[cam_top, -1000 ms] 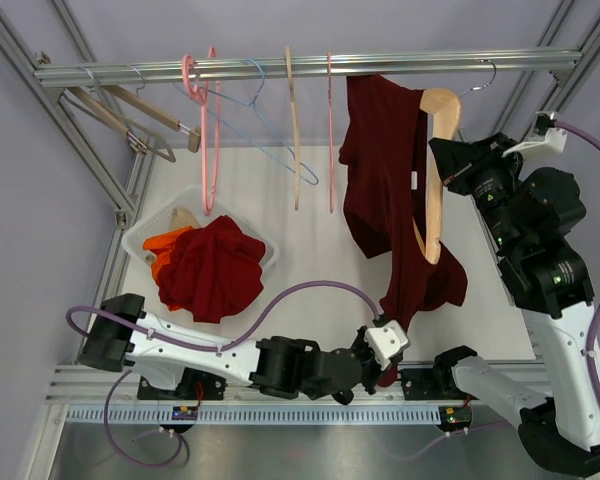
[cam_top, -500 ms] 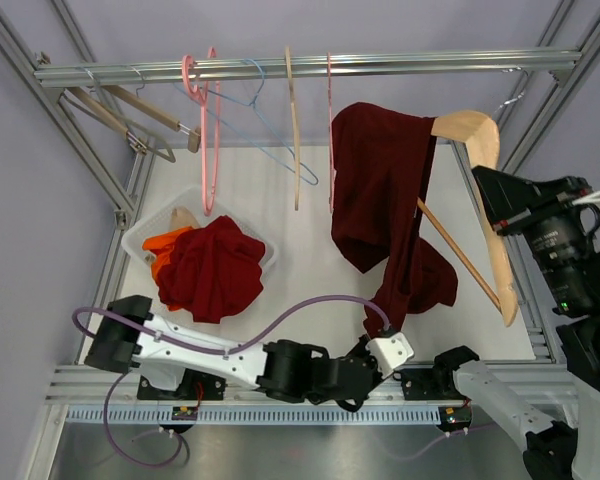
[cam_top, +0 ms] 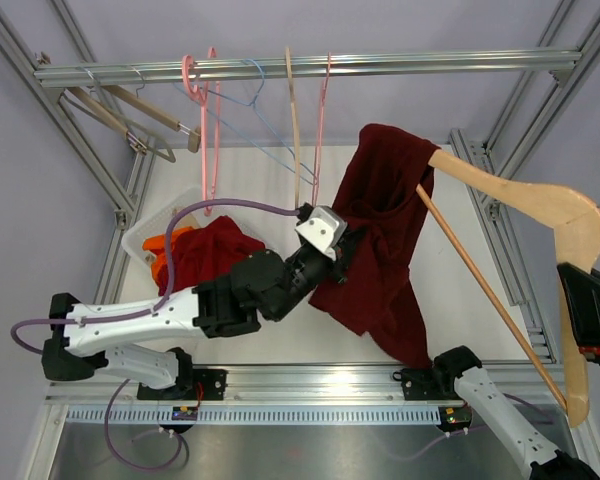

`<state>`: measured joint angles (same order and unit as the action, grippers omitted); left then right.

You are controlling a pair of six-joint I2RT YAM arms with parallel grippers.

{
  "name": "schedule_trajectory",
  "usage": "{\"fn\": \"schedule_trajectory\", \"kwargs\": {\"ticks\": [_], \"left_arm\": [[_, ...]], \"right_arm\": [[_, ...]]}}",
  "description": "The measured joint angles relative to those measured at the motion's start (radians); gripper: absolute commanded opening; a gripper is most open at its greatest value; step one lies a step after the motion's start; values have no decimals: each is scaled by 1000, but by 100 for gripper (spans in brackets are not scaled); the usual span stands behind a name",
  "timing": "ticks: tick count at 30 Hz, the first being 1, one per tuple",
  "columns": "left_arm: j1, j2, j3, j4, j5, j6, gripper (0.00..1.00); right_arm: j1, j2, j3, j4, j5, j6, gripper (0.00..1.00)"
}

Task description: Remove the t-shirt from the hanger

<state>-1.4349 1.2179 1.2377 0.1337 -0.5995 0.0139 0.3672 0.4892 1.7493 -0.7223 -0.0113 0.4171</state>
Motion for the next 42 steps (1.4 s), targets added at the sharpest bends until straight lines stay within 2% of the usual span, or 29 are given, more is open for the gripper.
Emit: {"fn": "schedule_trajectory", "kwargs": {"ticks": [2, 3, 4, 7, 9, 10, 13, 22, 27, 30, 32, 36, 42], "left_arm": [[31, 42, 14, 40, 24, 38, 42], [41, 68, 27, 51, 34, 51, 73], [55, 101, 48, 60, 47, 61, 79], [95, 190, 111, 78, 85, 72, 84], [127, 246, 161, 80, 121, 72, 74], [139, 268, 180, 81, 140, 73, 53], [154, 305, 233, 77, 182, 72, 0], [117, 274, 278, 41, 224, 95, 0], [102, 123, 250, -40, 231, 99, 0], [105, 24, 285, -91, 251, 98, 0], [115, 2, 401, -169, 288, 92, 0], [119, -23, 577, -209, 412, 51, 0], [117, -164, 540, -277, 560, -50, 0]], "right_arm": [[29, -11, 17, -17, -14, -2, 0], [45, -18, 18, -24, -16, -1, 0], [69, -28, 17, -36, -21, 0, 0], [110, -48, 16, -61, -35, 8, 0], [127, -62, 16, -83, -37, 11, 0], [130, -69, 17, -89, -32, 11, 0], [130, -81, 31, -93, -16, 9, 0], [143, -101, 93, -140, -4, 9, 0], [144, -126, 95, -238, 63, -4, 0], [145, -138, 103, -308, 93, -8, 0], [145, -140, 116, -339, 107, -12, 0], [146, -141, 119, -378, 181, -42, 0], [146, -84, -45, -312, 304, -110, 0]]}}
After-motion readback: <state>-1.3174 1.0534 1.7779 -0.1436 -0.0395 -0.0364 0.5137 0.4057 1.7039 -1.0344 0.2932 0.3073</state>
